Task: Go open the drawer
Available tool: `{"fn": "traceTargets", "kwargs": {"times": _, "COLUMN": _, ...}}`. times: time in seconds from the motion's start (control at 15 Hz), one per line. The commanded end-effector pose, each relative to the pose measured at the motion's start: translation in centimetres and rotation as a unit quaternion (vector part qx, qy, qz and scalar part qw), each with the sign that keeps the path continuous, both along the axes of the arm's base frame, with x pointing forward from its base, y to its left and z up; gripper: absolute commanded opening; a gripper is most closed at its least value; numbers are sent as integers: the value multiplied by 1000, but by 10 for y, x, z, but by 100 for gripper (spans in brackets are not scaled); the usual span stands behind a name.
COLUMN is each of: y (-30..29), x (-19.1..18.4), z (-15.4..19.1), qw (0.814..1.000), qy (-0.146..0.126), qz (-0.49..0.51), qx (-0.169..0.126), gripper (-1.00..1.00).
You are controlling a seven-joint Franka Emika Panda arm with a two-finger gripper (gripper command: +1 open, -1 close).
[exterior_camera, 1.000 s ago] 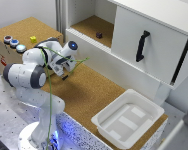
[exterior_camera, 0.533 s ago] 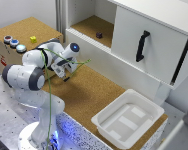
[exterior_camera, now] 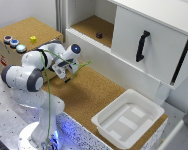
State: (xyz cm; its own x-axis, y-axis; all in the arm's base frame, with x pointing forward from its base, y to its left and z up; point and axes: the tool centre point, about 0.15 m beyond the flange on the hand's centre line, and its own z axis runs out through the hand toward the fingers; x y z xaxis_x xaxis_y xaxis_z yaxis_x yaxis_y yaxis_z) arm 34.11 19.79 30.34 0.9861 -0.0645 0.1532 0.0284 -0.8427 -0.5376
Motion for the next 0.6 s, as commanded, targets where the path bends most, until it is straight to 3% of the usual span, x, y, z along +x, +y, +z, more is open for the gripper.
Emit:
{"fn": "traceTargets", "kwargs": {"times": 0.0, "y": -48, "x": 21, "z": -13, "qw": 1000, "qy": 6, "qz": -1, "qx": 10, "gripper": -100}}
{"fn": "traceTargets", "kwargs": {"times": 0.53, "y": -61, "x": 22, "z": -11, "qw": 1000, "qy": 3, "qz": -17, "qx": 8, "gripper": -100}}
